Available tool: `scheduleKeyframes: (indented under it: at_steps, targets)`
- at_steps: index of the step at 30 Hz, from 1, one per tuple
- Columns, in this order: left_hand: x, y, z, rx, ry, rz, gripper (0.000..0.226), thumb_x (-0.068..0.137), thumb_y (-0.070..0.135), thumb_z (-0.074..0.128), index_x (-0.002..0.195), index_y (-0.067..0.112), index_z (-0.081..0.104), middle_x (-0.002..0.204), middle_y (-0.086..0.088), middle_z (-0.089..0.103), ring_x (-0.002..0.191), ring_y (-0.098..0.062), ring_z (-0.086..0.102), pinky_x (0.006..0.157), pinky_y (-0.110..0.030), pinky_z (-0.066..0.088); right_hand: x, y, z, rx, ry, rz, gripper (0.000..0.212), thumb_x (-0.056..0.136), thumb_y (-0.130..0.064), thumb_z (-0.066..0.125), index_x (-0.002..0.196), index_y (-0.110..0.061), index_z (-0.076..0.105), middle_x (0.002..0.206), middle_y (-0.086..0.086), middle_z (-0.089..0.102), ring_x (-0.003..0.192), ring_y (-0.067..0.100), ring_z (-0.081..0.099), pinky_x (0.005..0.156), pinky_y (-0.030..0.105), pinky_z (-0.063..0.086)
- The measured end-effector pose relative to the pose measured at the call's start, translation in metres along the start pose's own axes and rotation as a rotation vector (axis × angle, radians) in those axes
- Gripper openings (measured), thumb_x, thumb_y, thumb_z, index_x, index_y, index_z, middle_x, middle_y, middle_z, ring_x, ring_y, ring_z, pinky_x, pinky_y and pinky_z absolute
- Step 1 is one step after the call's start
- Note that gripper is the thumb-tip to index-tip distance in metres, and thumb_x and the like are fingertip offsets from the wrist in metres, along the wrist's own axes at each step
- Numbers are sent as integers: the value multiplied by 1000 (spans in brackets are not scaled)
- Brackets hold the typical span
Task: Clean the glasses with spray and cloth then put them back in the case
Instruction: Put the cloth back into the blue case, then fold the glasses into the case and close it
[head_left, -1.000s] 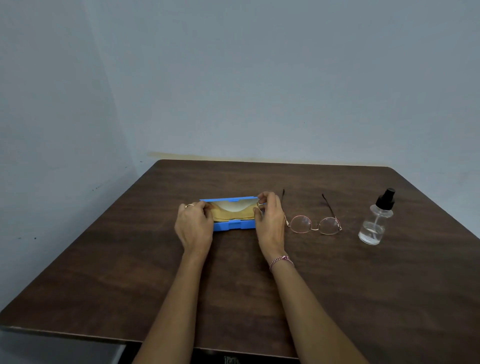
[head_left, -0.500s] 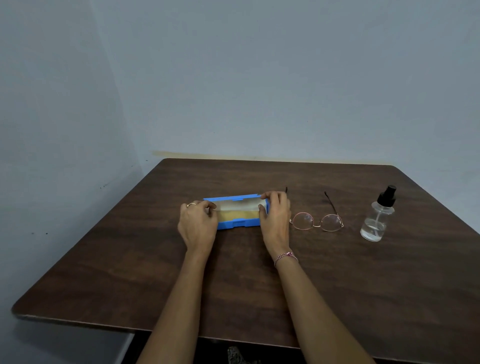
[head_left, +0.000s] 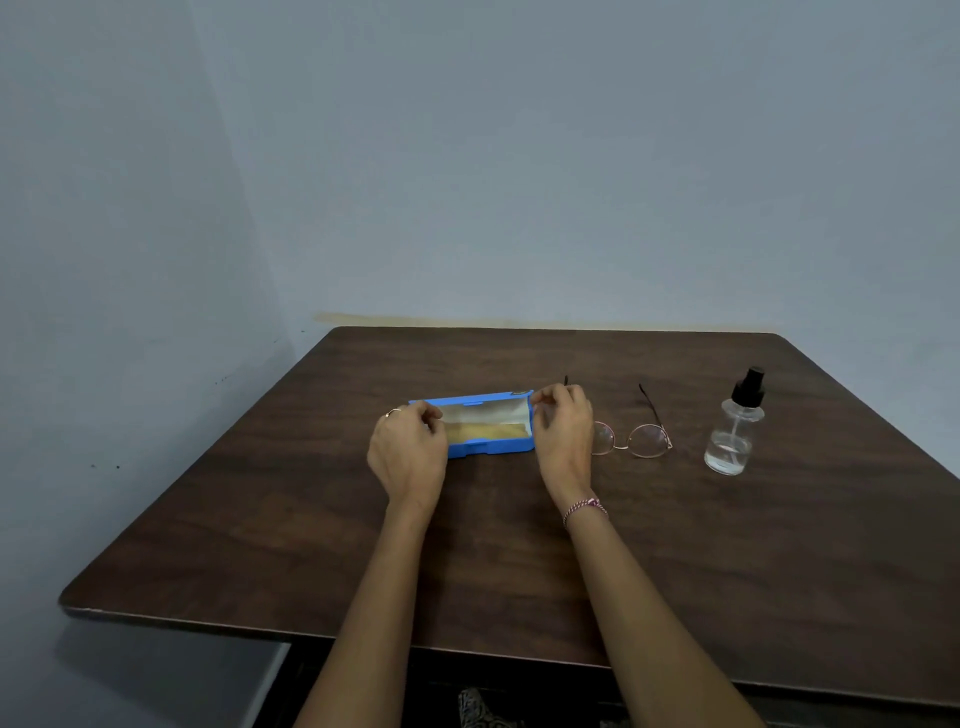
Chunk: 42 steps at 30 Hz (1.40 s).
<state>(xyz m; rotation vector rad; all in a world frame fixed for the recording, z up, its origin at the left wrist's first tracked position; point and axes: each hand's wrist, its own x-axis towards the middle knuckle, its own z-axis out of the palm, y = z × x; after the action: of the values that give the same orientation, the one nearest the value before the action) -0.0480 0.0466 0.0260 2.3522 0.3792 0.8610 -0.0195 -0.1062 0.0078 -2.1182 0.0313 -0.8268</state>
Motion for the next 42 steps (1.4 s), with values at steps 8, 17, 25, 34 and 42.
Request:
scheduleKeyframes:
  at_steps: [8,17,25,34,42]
  targets:
    - [-18,46,13,-117,-67,18,16,87,19,55,89,21,71,84,1,70,79,-19,64,60,-26,37,7,22,-51,-17,135,8,15,86,0,54,92,-10,64,98,7,56,98,24,55,82,24,41]
    - [-57,92,61,-250,-306,24,23,88,15,50,99,18,71,96,-6,71,94,-24,64,75,-33,48,8,70,-98,-241,56,113,29,94,-6,48,121,2,54,118,15,53,113,27,49,96,32,39]
    - [-78,104,80,-252,-417,-12,30,92,12,46,117,10,63,110,-12,67,106,-27,59,87,-33,45,-1,86,-101,-333,-50,123,31,95,-6,43,122,3,56,117,19,52,110,32,51,95,35,41]
    - [-79,94,85,-396,-353,0,26,94,18,51,107,4,68,98,-13,70,95,-25,63,82,-32,47,0,91,-103,-190,-20,250,30,99,-18,42,104,3,64,100,20,58,94,30,54,73,25,32]
    - [-72,86,70,-591,-184,20,18,90,17,61,95,5,73,88,-2,68,78,-7,56,65,-5,35,-2,88,-103,32,60,223,26,97,-25,48,98,-6,67,96,6,57,86,19,57,80,26,44]
